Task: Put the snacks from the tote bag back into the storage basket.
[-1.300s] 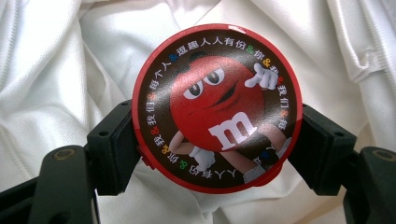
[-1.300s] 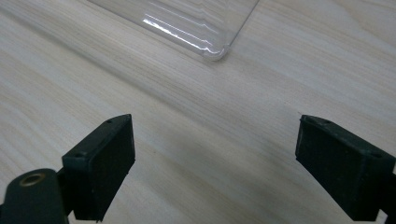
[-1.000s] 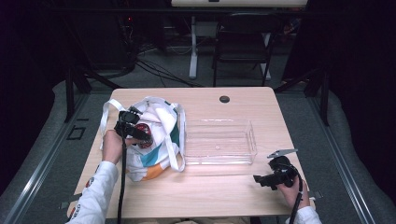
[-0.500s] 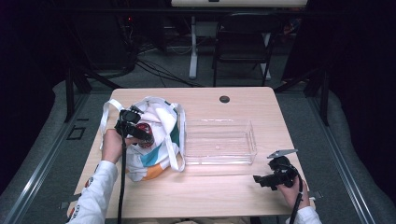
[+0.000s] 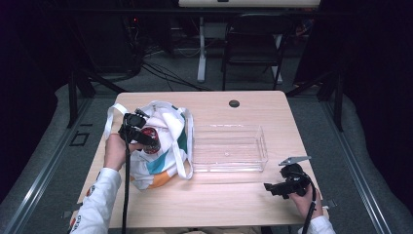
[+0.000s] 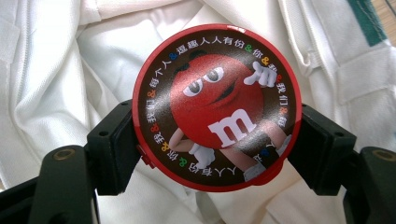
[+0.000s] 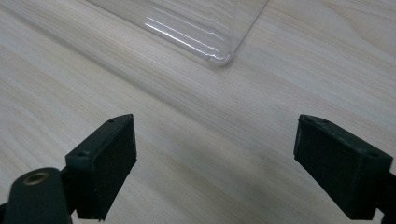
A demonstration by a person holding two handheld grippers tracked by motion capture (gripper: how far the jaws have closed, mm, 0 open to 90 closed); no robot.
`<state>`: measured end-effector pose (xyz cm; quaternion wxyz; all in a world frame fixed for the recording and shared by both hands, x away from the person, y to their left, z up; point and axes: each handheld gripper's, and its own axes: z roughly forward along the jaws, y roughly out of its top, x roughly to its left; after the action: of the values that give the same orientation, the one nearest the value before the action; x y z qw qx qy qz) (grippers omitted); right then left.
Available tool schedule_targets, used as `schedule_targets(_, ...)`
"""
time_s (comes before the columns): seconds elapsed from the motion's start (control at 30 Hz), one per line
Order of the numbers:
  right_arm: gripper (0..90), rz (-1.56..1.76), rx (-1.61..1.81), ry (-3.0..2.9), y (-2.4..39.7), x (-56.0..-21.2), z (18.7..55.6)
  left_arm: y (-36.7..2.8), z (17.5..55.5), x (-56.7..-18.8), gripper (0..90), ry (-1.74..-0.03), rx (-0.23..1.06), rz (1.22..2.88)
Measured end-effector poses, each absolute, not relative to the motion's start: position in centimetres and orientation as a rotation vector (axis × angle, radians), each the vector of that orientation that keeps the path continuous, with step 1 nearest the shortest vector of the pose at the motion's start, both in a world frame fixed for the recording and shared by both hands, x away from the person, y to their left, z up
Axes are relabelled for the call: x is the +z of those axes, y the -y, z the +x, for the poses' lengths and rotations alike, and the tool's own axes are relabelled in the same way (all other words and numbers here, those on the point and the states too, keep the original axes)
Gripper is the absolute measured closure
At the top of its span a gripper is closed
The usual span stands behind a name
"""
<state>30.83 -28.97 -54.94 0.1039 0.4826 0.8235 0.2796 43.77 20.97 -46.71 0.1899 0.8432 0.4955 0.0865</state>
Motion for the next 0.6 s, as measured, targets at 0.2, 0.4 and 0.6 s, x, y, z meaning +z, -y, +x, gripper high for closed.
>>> schedule_targets(0.2,12.7,1.415,0.812,-2.435,28.9,-54.9,30.9,-21.0,43.5,-46.4,25.5,-1.383,0.246,2.378)
schedule_targets(0.4,12.7,1.412,0.814,-2.431,28.6,-55.0,30.8,-21.0,43.2,-45.9,25.5,-1.359,0.255,2.391)
schedule_targets(0.6,12.7,1.41,0.813,-2.435,28.6,-55.0,30.8,-20.9,43.2,-45.3,25.5,-1.352,0.257,2.395)
